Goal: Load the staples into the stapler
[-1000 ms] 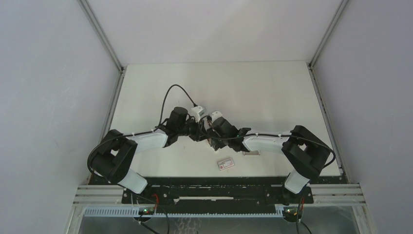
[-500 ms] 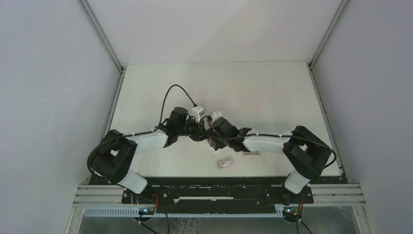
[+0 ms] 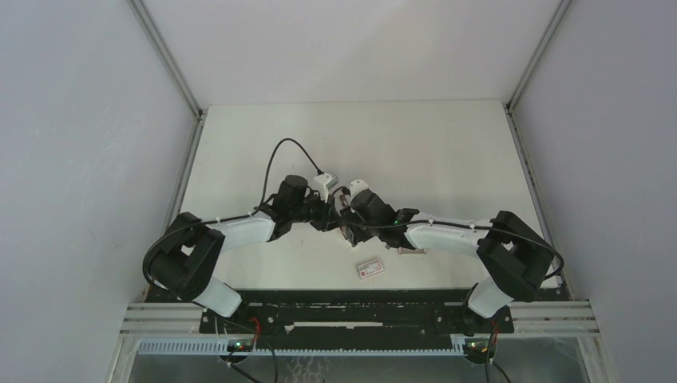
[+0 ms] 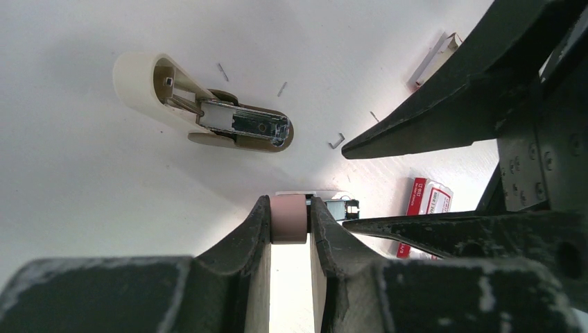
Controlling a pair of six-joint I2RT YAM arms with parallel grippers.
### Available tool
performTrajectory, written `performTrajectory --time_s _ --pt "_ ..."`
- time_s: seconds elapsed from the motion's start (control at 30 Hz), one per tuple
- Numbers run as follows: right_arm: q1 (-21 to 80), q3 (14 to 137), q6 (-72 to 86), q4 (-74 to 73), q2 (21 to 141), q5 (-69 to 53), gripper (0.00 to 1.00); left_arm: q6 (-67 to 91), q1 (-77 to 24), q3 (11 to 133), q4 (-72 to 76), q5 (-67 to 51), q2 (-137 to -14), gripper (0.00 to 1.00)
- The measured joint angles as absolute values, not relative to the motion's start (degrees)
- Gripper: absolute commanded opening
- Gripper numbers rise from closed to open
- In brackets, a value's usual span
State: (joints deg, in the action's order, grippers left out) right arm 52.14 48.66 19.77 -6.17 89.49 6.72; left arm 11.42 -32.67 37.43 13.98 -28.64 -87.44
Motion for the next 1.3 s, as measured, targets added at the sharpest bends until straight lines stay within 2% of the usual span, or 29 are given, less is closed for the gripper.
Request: performTrajectory --time_s 0.67,0.73,0.9,1.07,1.23,1.3 --pt "50.76 48.69 20.84 -5.96 94.00 5.43 0.42 11.40 -32.67 37.41 13.82 -28.58 -87.44 0.09" --pt "50.68 48.69 20.84 -5.96 94.00 5.41 0.43 11.40 -32.67 37.41 13.82 -28.58 -87.44 0.15" --pt "50.59 48.60 20.78 -7.73 92.12 5.26 0.46 11.51 -32.67 37.41 14.00 -28.60 -87.09 0.46" --pt "50.28 47.44 20.84 -10.26 83.96 5.80 0.48 12.03 -32.71 36.73 14.96 -26.87 -83.96 0.68" --pt "46.85 41.15 21.89 -10.98 74.00 6.96 0.50 12.34 -33.78 32.82 15.90 -20.08 -75.42 0.71" --pt "43.68 37.34 22.28 -11.70 70.32 7.09 0.51 11.79 -37.04 31.90 15.22 -14.31 -71.37 0.70"
